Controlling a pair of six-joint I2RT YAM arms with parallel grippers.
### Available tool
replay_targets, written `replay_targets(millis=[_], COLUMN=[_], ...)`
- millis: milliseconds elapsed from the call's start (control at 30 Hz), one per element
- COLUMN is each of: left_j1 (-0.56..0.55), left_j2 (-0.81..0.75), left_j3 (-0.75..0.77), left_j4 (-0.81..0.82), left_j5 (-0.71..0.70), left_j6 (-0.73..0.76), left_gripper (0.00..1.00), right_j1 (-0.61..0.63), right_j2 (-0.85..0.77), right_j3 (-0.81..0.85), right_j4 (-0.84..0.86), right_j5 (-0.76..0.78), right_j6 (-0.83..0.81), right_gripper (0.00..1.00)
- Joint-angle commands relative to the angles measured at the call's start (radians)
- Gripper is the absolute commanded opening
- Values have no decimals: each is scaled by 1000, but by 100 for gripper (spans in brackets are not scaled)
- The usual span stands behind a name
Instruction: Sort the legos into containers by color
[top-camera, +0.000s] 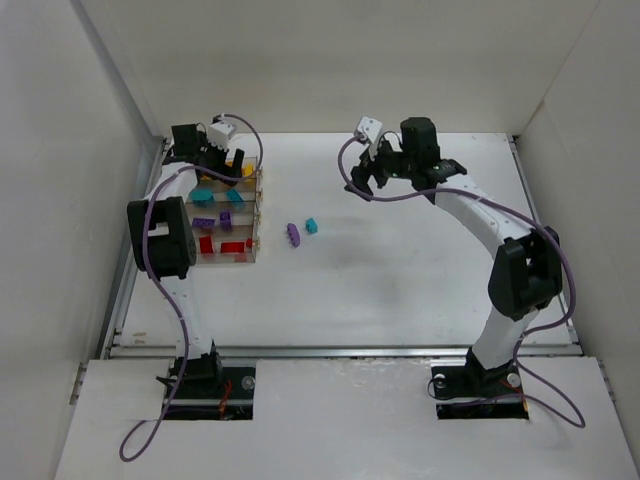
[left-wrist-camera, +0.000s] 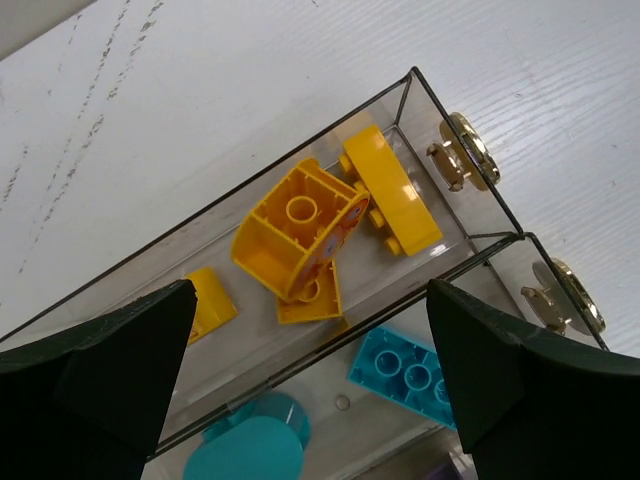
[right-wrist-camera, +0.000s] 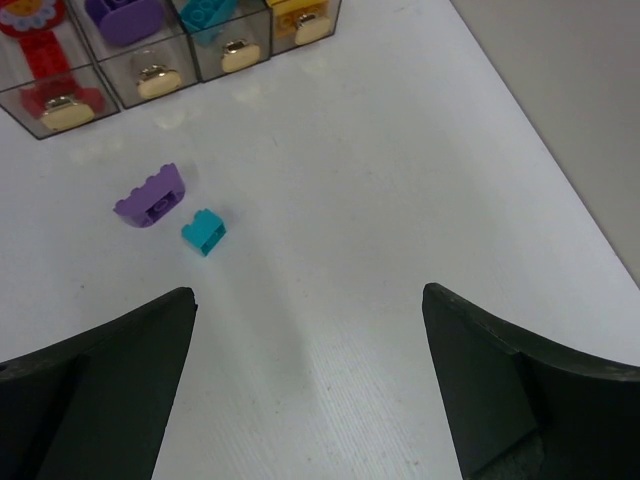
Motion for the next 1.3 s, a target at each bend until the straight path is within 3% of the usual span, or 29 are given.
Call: replay_targets(millis=[0, 133, 333, 500, 633, 733, 767, 900, 1033, 1133, 1267], left_j1=[7, -3, -134, -226, -326, -420, -453, -498, -533, -546, -546], left_j2=[-66, -151, -309, -376, -395, -404, -404, -363, -257, -200, -177], left_j3=[43, 43, 6, -52, -84, -152, -166, -189, -100, -45, -132], left_j4=[-18, -39, -207, -263, -406, -438, -447, -489, -636, -691, -635], left_j5=[57, 83, 71, 82, 105, 71, 71, 71, 71, 54, 13], left_j6=[-3, 40, 294, 316, 546, 682, 763, 1001, 1196, 1250, 1316], left_gripper=[100, 100, 99, 99, 93, 73, 72, 72, 72, 72, 71], right_j1=[32, 32, 64, 64, 45, 9, -2, -15, -15, -15, -15], right_j2=[-56, -94, -119, -84, -133, -215, -235, -291, -327, -349, -370], right_j3=[41, 41, 70, 163, 121, -8, -64, -135, -177, -203, -225], right_j4=[29, 29, 82, 104, 125, 239, 260, 284, 284, 284, 284], right_j5=[162, 254, 639, 927, 842, 808, 787, 719, 719, 730, 730], right_j6=[14, 14, 14, 146, 224, 324, 345, 365, 365, 365, 375], right_gripper=[100, 100, 100, 100, 100, 100, 100, 100, 100, 100, 100])
